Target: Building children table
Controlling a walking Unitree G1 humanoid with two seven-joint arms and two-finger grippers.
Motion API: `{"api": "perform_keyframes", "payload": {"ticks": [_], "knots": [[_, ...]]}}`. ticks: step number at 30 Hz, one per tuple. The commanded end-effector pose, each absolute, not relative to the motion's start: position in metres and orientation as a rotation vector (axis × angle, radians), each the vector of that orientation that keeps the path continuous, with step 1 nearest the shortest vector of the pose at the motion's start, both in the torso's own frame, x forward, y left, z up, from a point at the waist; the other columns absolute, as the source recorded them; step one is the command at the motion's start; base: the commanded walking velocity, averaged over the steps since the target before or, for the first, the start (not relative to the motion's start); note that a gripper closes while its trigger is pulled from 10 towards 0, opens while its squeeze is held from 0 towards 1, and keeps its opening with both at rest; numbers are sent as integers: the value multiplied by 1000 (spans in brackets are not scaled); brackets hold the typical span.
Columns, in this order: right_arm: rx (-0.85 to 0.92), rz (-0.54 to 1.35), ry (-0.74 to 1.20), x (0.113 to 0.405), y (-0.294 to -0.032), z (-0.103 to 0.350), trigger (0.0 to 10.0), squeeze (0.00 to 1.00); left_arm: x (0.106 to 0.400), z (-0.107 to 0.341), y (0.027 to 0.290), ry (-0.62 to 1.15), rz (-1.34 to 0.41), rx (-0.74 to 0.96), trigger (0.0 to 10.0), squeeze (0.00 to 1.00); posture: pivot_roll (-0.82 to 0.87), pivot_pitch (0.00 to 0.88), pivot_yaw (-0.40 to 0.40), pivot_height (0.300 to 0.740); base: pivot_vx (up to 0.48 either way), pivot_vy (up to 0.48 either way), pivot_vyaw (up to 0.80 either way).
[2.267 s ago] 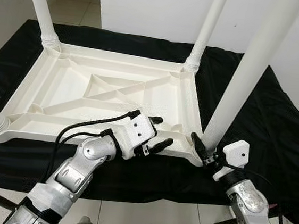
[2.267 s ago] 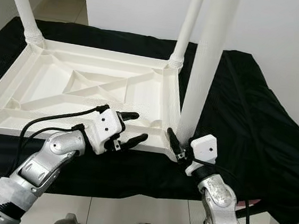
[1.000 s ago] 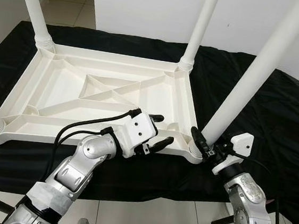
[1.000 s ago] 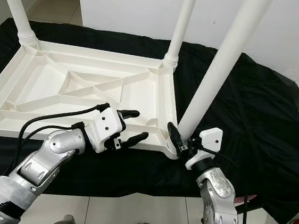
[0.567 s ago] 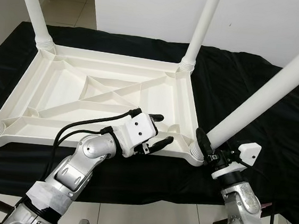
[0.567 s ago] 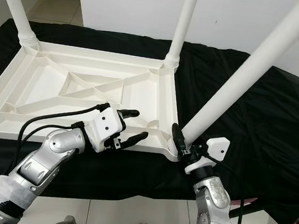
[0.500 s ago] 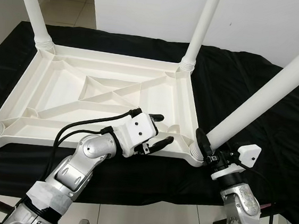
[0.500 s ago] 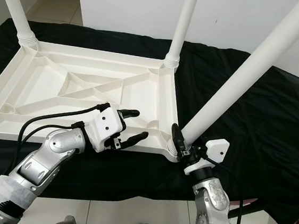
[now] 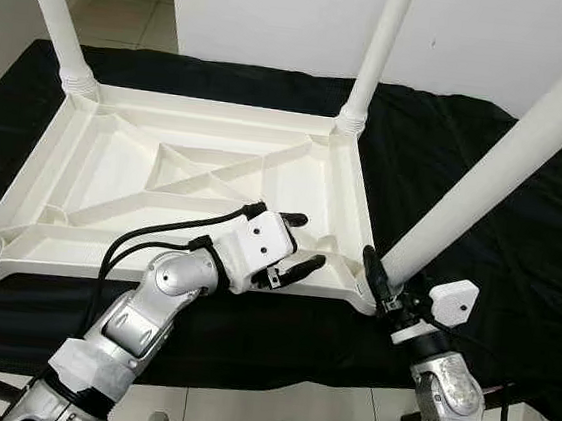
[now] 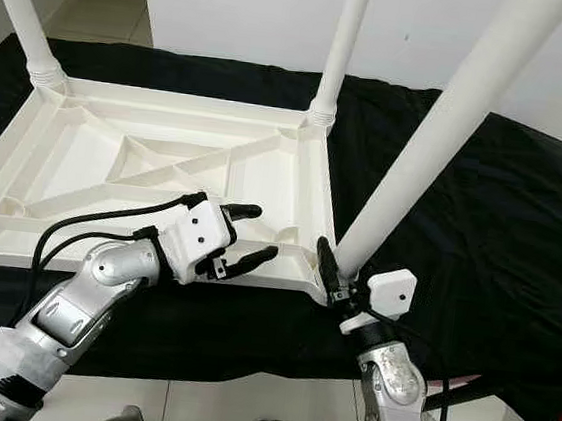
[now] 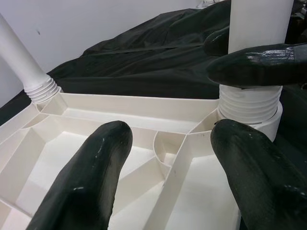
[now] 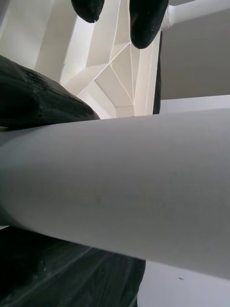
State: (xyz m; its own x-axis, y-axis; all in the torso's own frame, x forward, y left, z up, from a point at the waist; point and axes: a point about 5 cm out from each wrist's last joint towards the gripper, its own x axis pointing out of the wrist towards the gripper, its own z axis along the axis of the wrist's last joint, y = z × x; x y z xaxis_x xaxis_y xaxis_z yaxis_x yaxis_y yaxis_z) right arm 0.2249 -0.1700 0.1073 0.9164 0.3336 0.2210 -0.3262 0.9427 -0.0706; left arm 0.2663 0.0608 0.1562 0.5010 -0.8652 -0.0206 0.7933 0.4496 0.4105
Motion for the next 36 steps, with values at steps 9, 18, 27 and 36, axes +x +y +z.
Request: {"api": "perform_keyframes", "payload": {"ticks": [9, 18, 27, 36], "knots": [[-1, 450, -22, 219, -159, 71, 10000, 0, 267, 160, 61, -216, -1053, 429, 10000, 0, 90, 57, -13, 740, 0, 0, 0], [-30, 464, -11, 217, -160, 66, 10000, 0, 268, 161, 62, -219, -1047, 433, 10000, 0, 94, 56, -14, 740, 0, 0, 0], [-3, 405, 72, 227, -167, 63, 10000, 0, 268, 161, 62, -221, -1051, 440, 10000, 0, 91, 61, -13, 740, 0, 0, 0], [-28, 379, 203, 236, -174, 56, 10000, 0, 267, 161, 61, -223, -1052, 440, 10000, 0, 92, 59, -17, 740, 0, 0, 0]]}}
